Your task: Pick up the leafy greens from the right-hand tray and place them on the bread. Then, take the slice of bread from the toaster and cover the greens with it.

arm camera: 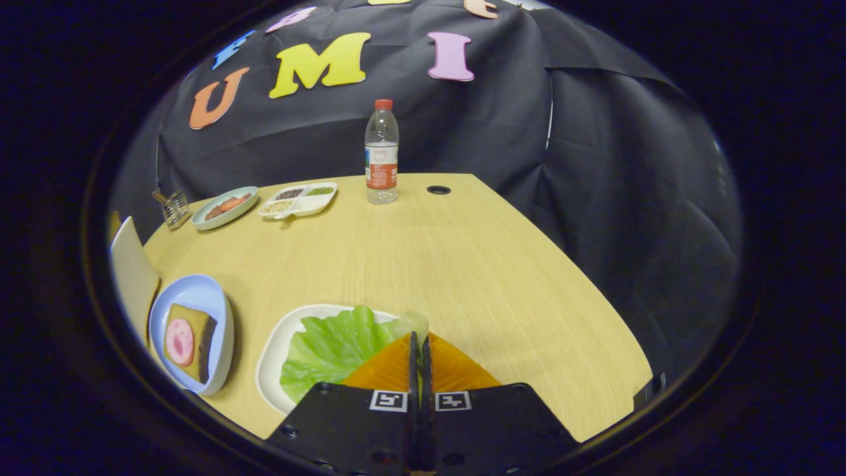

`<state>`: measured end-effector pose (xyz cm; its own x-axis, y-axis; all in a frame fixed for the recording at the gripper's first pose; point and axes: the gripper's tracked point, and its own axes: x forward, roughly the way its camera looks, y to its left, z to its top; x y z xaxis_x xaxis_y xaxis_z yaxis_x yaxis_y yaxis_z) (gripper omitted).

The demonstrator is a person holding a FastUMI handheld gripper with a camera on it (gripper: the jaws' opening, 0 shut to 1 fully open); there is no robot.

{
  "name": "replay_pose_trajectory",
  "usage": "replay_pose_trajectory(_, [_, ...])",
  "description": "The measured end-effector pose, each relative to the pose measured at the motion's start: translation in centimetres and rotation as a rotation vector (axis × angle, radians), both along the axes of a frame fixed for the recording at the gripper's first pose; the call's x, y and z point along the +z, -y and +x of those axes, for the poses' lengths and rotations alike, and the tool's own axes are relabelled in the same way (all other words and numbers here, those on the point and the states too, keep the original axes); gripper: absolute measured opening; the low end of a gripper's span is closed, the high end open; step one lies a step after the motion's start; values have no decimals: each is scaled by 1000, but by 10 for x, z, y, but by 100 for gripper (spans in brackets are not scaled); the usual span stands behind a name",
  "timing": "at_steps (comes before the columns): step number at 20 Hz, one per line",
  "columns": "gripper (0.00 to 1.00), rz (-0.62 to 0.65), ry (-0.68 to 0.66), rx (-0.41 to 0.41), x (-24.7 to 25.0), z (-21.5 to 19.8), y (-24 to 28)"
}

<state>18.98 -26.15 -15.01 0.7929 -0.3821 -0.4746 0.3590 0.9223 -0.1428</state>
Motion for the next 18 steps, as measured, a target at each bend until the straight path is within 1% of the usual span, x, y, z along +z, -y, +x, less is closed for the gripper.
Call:
replay_pose_trajectory(3, [0, -22, 65, 33, 26, -5, -17])
replay_pose_trajectory(5, [0, -37, 108, 69, 51, -7, -37])
replay_pose_trajectory(9, [0, -67, 200, 153, 103, -18, -91])
replay_pose_trajectory(12, [0, -96, 246, 235, 129, -26, -140])
replay_pose_trajectory(15, [0, -102, 258, 329, 134, -33, -197])
replay_pose_trajectory(18, [0, -101, 255, 440, 127, -39, -260])
